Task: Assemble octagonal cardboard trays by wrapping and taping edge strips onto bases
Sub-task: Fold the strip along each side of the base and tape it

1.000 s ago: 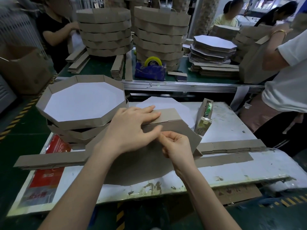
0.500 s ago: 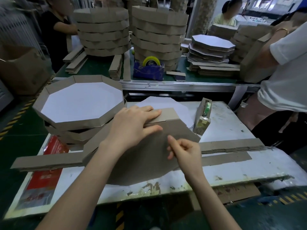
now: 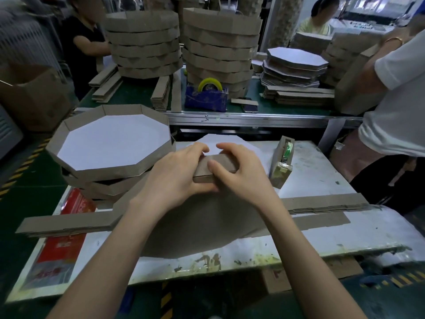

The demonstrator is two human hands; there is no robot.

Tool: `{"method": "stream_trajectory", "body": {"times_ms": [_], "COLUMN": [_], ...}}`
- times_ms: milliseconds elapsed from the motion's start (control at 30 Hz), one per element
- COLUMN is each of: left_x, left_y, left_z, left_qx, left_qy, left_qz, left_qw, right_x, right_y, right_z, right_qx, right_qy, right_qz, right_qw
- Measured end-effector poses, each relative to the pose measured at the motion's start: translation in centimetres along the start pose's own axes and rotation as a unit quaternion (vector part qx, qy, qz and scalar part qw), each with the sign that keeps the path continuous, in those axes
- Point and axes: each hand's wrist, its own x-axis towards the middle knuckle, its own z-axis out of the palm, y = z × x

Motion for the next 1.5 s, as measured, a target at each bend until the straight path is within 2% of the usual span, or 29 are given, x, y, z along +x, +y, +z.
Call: {"method": "stream_trajectory", "body": {"times_ms": [100, 200, 300, 467, 600, 667, 700, 800, 900, 1067, 1133, 1267, 1500], "left_x": [-0.3, -0.6, -0.5, 2.2, 2.7, 1.8, 1.3, 0.0, -1.1, -3.3, -3.9, -3.8, -2.5], "left_y": [0.0, 0.1, 0.8, 5.3, 5.4, 4.5, 4.1, 2.6, 0.8, -1.0, -1.2, -0.7, -0.1], "left_z": [-0.2, -0.3, -0.2, 1.4, 2.1, 1.3, 0.8, -0.3, -0.3, 1.0, 1.2, 1.3, 1.9], "left_qx": [0.020, 0.104, 0.162, 0.143, 0.124, 0.095, 0.064, -0.032, -0.083, -0.111, -0.120, -0.129, -0.100], "left_qy": [-0.007, -0.018, -0.008, 0.026, 0.014, 0.035, 0.043, 0.063, 0.079, 0.048, 0.063, 0.091, 0.071], "left_qz": [0.008, 0.042, 0.051, 0.087, 0.085, 0.090, 0.087, 0.053, 0.025, -0.018, -0.026, 0.006, 0.063], "left_qw": [1.000, 0.994, 0.985, 0.986, 0.989, 0.991, 0.993, 0.996, 0.993, 0.993, 0.990, 0.987, 0.990], "right_x": [0.5, 0.9, 1.0, 1.0, 0.7, 0.6, 0.7, 1.5, 2.3, 2.4, 2.3, 2.0, 1.7], "right_y": [0.9, 2.2, 3.3, 3.7, 5.3, 6.4, 6.7, 5.9, 4.1, 1.6, 1.2, 0.8, 1.4], "right_z": [-0.8, -1.9, -2.2, -1.9, -3.4, -4.3, -4.7, -6.4, -7.5, -6.5, -5.8, -4.9, -5.9], "right_qx": [0.047, 0.091, 0.111, 0.142, 0.170, 0.119, 0.099, 0.110, 0.118, 0.072, 0.061, 0.073, 0.067], "right_qy": [-0.001, -0.005, -0.042, -0.057, -0.164, -0.235, -0.242, -0.178, -0.126, -0.172, -0.176, -0.161, -0.151], "right_qz": [-0.012, 0.043, 0.071, 0.031, 0.053, 0.062, 0.059, 0.032, -0.017, -0.030, -0.038, -0.042, -0.032], "right_qw": [0.999, 0.995, 0.990, 0.988, 0.970, 0.963, 0.963, 0.977, 0.985, 0.982, 0.982, 0.983, 0.986]}}
